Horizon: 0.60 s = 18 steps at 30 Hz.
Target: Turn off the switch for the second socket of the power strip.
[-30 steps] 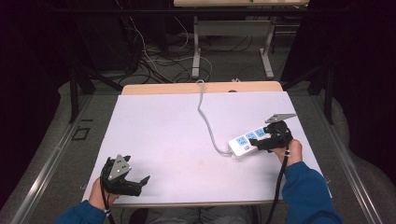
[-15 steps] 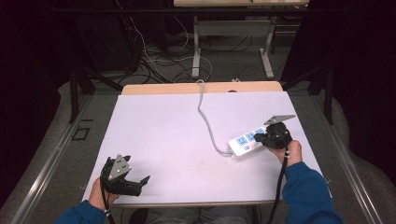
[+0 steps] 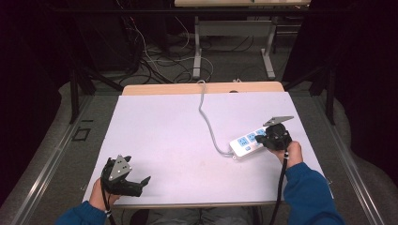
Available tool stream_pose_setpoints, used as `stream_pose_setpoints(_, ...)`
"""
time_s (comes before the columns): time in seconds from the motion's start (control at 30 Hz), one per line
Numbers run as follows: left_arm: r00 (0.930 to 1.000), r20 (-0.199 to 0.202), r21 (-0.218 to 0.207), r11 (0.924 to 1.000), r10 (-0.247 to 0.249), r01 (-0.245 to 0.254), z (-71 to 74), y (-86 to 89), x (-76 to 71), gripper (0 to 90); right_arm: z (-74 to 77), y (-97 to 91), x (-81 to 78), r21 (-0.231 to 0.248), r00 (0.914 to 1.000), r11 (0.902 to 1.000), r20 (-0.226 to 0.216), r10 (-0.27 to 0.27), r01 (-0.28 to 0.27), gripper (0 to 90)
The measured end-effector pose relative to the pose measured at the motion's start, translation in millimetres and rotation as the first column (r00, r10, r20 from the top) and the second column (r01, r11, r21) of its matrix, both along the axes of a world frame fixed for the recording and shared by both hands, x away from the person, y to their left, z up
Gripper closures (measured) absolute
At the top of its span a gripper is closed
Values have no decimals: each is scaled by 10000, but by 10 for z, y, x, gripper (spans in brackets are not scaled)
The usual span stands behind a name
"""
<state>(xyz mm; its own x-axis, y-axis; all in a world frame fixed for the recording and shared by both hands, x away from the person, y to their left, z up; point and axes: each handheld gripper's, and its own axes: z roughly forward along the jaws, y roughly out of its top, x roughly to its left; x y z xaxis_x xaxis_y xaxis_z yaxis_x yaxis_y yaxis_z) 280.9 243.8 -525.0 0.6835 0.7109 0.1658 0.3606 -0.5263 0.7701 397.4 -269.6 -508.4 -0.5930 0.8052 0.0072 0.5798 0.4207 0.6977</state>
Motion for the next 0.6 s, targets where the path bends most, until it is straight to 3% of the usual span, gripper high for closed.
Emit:
stream_pose_setpoints(0.1, 10000, 24, 27, 10000, -31, 31, 3, -9, -8, 4, -9, -2, 5, -35, 10000, 10000, -36, -15, 15, 900)
stream_pose_setpoints(0.13, 10000, -95, -169, 9999, -14, 13, -3, -17, -17, 4, -8, -1, 4, -62, 10000, 10000, -27, -12, 12, 900)
stream_pose_setpoints(0.47, 10000, 12, -40, 10000, -42, 42, -2, -9, -2, 5, -58, 21, 19, -379, 9997, 9992, -244, -101, 91, 900)
stream_pose_setpoints(0.6, 9999, -99, -184, 9998, -21, 19, -3, -14, -12, 4, -69, 26, 29, -546, 9998, 9985, -212, 14, -25, 900)
